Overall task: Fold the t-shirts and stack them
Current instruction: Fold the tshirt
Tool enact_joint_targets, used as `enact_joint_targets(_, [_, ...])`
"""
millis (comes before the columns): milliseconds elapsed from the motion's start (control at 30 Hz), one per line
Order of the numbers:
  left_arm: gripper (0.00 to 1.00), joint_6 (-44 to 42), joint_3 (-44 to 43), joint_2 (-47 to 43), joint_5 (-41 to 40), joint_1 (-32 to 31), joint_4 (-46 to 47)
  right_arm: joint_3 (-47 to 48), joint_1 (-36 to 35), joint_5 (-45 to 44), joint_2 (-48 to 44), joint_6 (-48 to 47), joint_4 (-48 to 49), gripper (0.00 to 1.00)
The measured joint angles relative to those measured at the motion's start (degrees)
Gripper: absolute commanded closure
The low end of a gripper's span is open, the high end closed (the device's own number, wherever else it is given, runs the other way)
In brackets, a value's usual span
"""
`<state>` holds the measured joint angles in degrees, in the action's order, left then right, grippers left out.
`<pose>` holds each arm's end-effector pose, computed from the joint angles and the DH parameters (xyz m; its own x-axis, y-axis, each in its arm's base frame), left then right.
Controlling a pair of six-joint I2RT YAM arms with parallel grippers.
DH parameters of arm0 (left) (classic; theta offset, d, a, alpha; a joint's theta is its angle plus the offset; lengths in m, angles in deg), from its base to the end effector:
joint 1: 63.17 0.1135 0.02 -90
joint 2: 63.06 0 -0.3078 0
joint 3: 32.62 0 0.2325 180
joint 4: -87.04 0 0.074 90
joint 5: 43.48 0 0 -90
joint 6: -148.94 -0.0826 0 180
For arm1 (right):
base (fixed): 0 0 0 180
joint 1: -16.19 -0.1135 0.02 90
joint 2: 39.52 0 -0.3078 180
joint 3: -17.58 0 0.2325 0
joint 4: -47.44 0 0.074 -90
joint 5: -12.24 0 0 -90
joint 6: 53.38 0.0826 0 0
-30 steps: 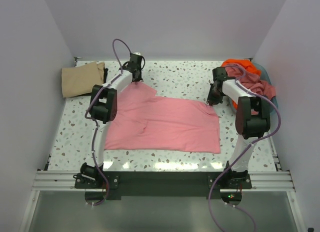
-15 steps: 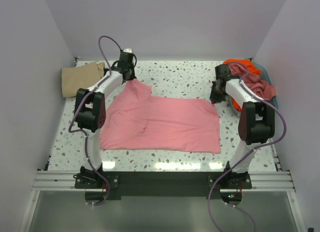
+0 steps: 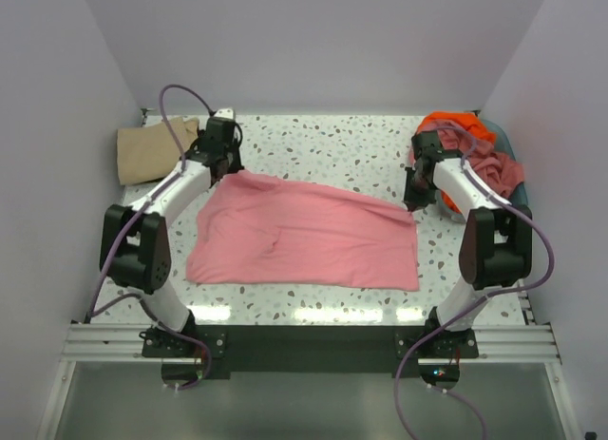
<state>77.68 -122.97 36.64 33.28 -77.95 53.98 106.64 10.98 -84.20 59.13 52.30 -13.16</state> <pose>0.4064 -0.0876 0.2750 -0.6448 -0.1533 -0.7488 -0.1292 0.9874 -0.0909 0.3478 0.0224 0.2322 -0.9162 0.1861 -0.3548 0.2028 0.9792 -0.0100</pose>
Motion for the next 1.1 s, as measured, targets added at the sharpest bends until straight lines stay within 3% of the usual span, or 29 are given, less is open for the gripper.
enact_joint_targets(200, [1.00,0.96,9.49,-12.07,1.16,0.02,-0.02,-0.50,0.00,-0.04,-1.03,-0.74,-1.95,1.00])
enact_joint_targets(500, [1.00,2.75,18.99,-20.83,2.16,0.02,-3.93,-2.75,0.00,-0.13,-2.23,-1.62,-4.39,1.00])
enact_joint_targets(1100, [1.00,6.69,25.59,-35.56,-0.76,0.02,-11.15,-5.29,-0.87,-0.52,-3.48,-1.92,-7.45,1.00])
